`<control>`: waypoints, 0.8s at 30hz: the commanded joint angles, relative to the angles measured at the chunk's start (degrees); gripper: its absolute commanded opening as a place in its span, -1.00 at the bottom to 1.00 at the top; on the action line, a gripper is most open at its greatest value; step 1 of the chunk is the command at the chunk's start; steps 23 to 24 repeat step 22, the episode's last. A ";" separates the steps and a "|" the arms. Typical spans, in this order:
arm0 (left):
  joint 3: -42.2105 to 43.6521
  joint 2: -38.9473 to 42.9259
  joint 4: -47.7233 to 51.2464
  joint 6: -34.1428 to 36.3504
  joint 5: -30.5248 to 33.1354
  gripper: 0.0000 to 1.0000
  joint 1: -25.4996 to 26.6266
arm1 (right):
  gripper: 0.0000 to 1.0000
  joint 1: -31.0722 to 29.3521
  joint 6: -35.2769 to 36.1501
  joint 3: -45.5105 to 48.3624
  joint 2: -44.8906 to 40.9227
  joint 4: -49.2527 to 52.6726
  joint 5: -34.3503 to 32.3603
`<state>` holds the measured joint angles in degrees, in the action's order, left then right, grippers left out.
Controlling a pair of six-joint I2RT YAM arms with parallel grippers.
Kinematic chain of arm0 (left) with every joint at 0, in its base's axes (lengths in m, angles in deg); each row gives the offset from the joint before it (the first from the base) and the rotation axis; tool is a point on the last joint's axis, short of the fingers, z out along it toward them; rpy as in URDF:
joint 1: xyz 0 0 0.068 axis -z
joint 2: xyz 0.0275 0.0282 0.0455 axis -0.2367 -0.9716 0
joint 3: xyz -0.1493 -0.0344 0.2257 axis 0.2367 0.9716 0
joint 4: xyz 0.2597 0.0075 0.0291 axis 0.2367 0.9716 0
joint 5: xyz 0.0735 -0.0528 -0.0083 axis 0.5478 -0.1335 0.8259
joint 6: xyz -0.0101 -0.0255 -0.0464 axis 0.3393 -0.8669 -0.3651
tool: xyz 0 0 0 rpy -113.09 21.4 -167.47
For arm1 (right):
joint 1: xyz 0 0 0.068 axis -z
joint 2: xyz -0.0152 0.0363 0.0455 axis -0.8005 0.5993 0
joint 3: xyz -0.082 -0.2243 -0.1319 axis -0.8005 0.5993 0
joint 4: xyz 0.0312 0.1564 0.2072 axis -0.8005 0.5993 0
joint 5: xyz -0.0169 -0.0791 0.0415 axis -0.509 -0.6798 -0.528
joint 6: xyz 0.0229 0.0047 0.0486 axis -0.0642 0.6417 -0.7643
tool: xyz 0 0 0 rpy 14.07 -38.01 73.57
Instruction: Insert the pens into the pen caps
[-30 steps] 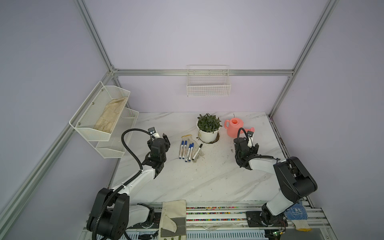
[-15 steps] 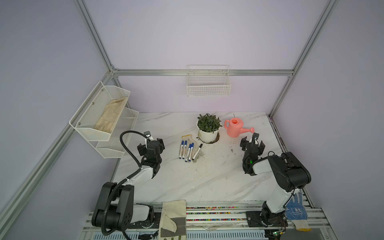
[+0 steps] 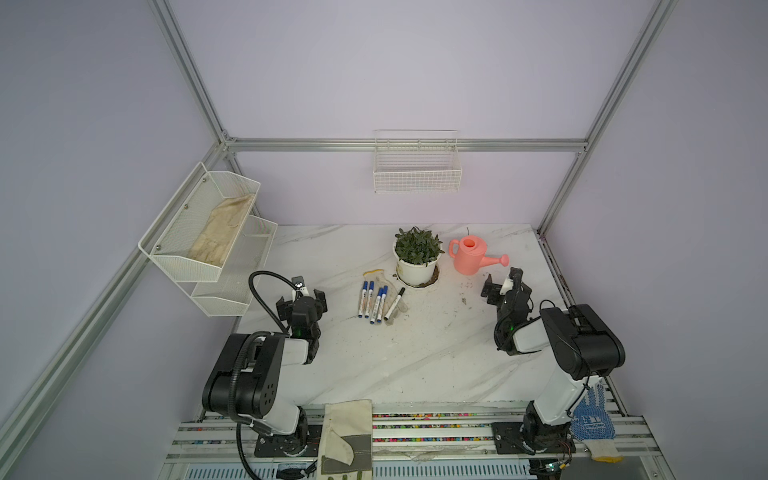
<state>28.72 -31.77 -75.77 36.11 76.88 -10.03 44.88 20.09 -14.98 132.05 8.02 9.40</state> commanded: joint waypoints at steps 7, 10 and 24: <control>1.20 0.02 -6.26 0.18 -6.89 0.99 -2.35 | 0.95 -0.69 1.17 0.85 -0.10 -5.82 1.13; 1.17 0.02 -6.27 0.17 -6.92 0.99 -2.34 | 0.95 -0.71 2.75 1.48 0.13 -7.94 0.29; 1.26 0.12 -6.23 0.19 -6.94 0.99 -2.48 | 0.95 2.32 1.00 -0.36 0.35 -4.48 5.87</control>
